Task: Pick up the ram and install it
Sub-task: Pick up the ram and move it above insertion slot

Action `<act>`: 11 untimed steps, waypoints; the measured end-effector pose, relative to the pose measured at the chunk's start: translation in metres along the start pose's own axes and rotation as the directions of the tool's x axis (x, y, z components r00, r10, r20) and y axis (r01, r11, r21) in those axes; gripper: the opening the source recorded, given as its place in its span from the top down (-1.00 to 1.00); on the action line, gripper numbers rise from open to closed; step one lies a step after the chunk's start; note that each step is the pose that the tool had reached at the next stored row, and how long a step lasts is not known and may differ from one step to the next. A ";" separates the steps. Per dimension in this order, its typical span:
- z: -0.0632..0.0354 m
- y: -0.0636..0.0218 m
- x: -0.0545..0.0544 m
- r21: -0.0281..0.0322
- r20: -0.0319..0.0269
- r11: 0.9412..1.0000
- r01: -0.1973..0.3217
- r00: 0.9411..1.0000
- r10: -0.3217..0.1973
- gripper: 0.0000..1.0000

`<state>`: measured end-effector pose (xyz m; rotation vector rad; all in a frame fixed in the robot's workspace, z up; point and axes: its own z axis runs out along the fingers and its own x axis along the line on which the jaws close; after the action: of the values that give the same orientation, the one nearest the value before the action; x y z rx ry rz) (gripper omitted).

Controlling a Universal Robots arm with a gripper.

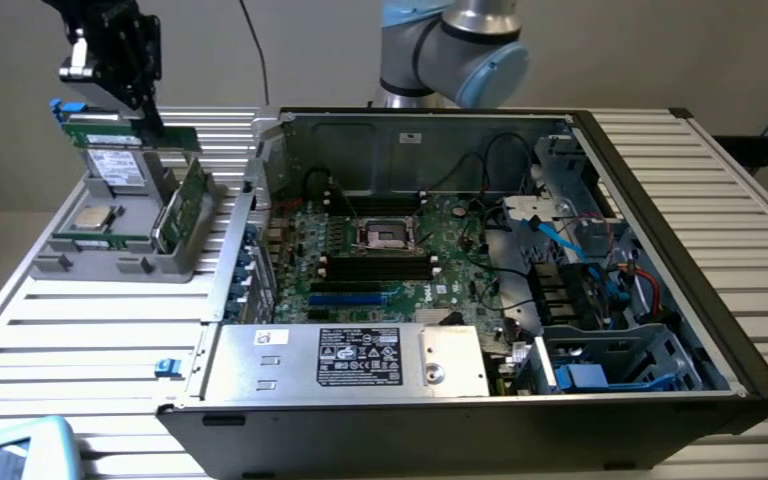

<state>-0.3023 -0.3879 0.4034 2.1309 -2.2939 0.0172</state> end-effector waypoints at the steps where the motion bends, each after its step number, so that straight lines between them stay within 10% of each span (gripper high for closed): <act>1: -0.0005 -0.0045 0.000 0.000 0.000 1.000 0.000 1.000 0.000 0.73; 11: -0.0013 -0.0497 -0.004 0.000 0.000 1.000 0.000 1.000 0.000 0.73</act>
<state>-0.2525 -0.3880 0.4047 2.1312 -2.2940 0.0167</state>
